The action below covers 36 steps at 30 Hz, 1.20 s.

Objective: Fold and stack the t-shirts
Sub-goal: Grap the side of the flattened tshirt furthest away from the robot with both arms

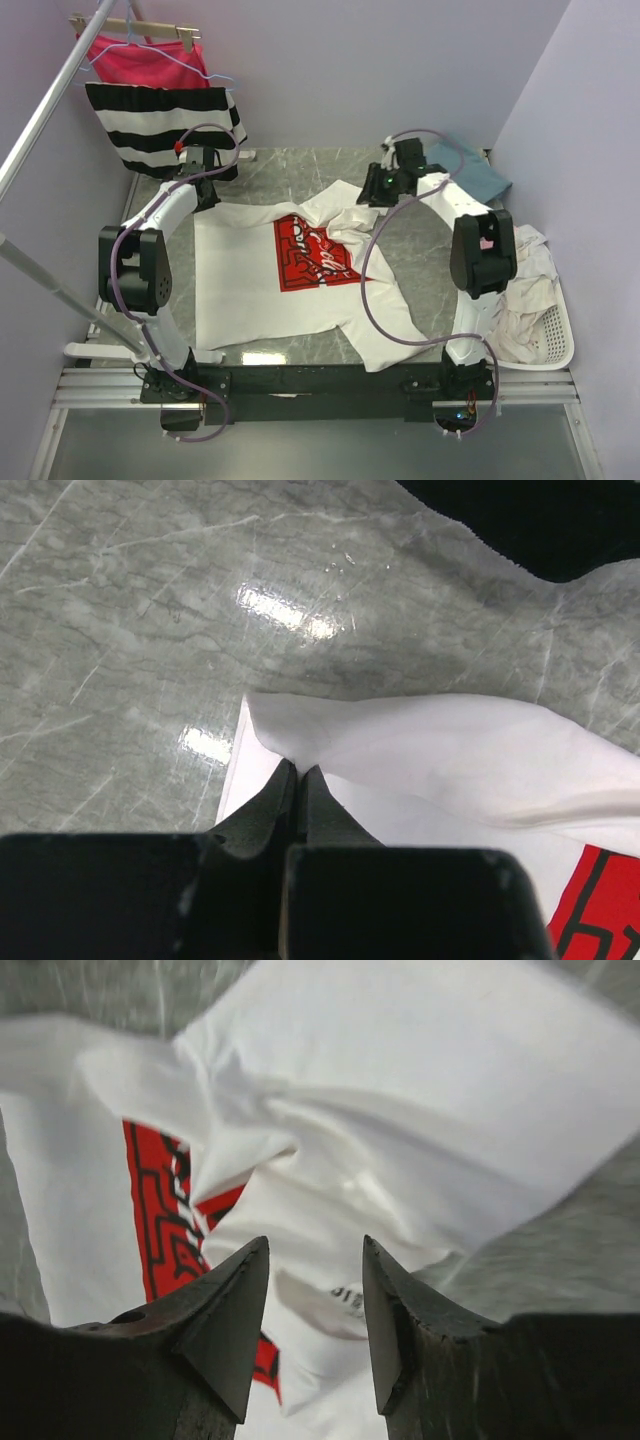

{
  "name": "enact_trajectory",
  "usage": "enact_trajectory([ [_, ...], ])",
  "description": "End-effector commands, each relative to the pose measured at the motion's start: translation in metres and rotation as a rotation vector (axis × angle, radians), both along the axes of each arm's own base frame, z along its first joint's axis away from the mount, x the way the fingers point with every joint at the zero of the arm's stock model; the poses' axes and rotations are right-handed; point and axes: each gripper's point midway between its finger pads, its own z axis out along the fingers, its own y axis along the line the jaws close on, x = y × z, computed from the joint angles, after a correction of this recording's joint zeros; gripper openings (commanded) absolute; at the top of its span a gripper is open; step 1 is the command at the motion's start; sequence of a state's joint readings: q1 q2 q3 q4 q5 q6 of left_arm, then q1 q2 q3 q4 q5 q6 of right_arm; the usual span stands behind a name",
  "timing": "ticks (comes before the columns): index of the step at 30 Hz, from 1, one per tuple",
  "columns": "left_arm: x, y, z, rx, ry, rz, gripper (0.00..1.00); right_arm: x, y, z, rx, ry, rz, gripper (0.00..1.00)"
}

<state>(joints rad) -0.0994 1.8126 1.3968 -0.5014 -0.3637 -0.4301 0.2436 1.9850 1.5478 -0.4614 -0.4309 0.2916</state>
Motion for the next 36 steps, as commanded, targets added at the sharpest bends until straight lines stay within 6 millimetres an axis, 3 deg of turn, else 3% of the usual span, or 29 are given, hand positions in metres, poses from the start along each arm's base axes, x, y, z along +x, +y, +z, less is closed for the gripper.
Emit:
enact_trajectory([
  [1, 0.014, -0.002, 0.014, -0.007, -0.047, -0.017, 0.01, 0.023, -0.034, 0.015, 0.015, -0.066, -0.136, 0.50],
  [3, 0.014, -0.001, 0.014, -0.003, -0.047, -0.014, 0.01, 0.030, -0.053, 0.004, 0.028, -0.028, -0.193, 0.50],
  [11, 0.013, 0.001, 0.013, 0.005, -0.043, -0.009, 0.01, 0.040, -0.080, -0.025, 0.089, 0.077, -0.299, 0.50],
  [17, 0.013, 0.001, 0.012, 0.008, -0.036, -0.009, 0.01, 0.027, -0.075, -0.048, 0.153, 0.166, -0.297, 0.50],
  [21, 0.014, 0.000, 0.010, 0.003, -0.034, -0.013, 0.01, 0.024, -0.068, -0.052, 0.215, 0.183, -0.308, 0.50],
  [33, 0.012, 0.003, 0.010, 0.019, -0.027, -0.005, 0.01, 0.046, -0.065, -0.065, 0.296, 0.189, -0.338, 0.50],
  [34, 0.012, 0.004, 0.009, 0.022, -0.024, -0.001, 0.01, 0.047, -0.064, -0.067, 0.295, 0.190, -0.337, 0.48],
  [36, 0.012, 0.005, 0.010, 0.026, -0.022, 0.000, 0.01, 0.052, -0.066, -0.071, 0.289, 0.181, -0.346, 0.37],
])
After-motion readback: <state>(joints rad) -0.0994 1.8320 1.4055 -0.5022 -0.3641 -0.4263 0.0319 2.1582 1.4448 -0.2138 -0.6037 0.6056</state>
